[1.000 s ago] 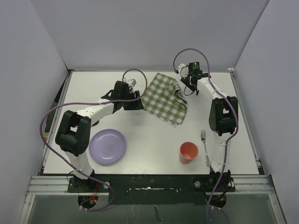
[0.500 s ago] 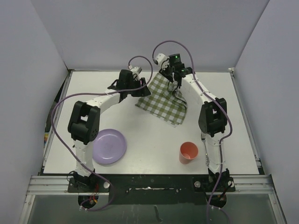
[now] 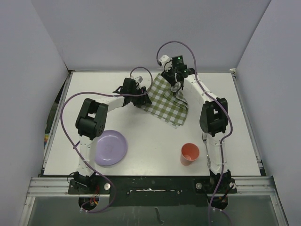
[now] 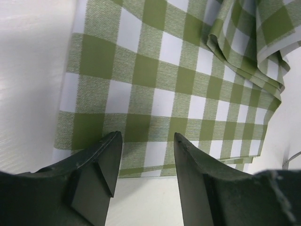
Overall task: Set the dinner table for one person
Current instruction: Flatten out the napkin at the center of the board.
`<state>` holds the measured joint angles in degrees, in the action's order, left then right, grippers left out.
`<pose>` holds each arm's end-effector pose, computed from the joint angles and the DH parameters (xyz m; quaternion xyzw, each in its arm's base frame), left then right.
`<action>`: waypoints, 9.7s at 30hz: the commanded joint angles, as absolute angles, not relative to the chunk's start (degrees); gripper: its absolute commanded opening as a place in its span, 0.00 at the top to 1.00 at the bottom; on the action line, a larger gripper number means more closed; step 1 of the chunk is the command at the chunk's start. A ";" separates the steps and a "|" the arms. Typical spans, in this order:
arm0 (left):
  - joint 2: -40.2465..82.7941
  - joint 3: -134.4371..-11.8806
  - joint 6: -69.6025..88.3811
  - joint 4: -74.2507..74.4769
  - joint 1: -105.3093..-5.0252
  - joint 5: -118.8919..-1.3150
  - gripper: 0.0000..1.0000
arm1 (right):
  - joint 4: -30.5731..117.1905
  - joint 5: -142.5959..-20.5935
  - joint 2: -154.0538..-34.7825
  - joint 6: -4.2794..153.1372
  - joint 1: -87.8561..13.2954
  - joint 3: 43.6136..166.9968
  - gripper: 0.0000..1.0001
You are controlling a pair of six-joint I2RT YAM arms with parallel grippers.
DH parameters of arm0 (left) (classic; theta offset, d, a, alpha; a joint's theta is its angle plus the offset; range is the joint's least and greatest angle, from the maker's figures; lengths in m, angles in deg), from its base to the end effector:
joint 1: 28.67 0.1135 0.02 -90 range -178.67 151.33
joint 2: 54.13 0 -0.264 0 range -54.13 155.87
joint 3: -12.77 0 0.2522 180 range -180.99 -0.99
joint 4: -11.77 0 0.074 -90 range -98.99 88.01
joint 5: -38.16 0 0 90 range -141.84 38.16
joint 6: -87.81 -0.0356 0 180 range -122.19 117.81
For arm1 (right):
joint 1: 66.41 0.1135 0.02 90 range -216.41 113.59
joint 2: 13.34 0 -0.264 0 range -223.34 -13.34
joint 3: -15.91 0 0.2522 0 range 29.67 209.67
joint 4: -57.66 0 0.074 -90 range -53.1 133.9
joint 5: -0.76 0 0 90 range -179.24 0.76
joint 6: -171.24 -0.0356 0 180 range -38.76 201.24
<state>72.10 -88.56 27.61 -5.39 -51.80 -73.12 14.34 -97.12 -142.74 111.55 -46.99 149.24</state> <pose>0.4403 -0.2021 0.1485 0.0226 0.9009 -0.3290 0.2822 0.4955 0.1695 0.2654 -0.3526 0.8307 -0.1023 0.4186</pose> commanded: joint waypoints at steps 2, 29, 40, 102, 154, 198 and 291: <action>73.06 -87.67 27.23 -6.66 -50.93 -70.37 0.53 | 12.36 -93.84 -149.07 107.33 -43.07 157.00 0.35; 71.14 -86.84 27.07 -7.63 -50.31 -70.68 0.54 | 11.41 -95.07 -143.96 111.00 -51.80 142.02 0.38; 71.08 -87.92 25.05 -8.51 -50.07 -70.36 0.54 | 13.83 -97.89 -133.72 116.75 -56.12 134.28 0.40; 53.06 -92.97 19.38 -22.63 -46.59 -62.71 0.33 | 17.83 -96.77 -140.04 117.86 -54.39 133.15 0.97; 45.65 -88.41 15.23 -22.91 -43.71 -63.22 0.05 | -5.76 -92.66 -128.28 111.41 -38.94 138.46 1.00; 46.78 -83.24 21.13 -24.17 -35.70 -64.24 0.02 | -1.88 -82.91 -139.68 109.48 -36.91 126.64 1.00; 57.18 -72.06 15.88 -41.43 -54.45 -68.37 1.00 | 2.59 -93.36 -141.32 113.00 -45.24 136.00 1.00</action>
<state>59.80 -76.95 17.89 -32.69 -53.92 -68.11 0.79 -91.98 -141.58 112.25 -46.94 136.15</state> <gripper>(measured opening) 0.007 0.026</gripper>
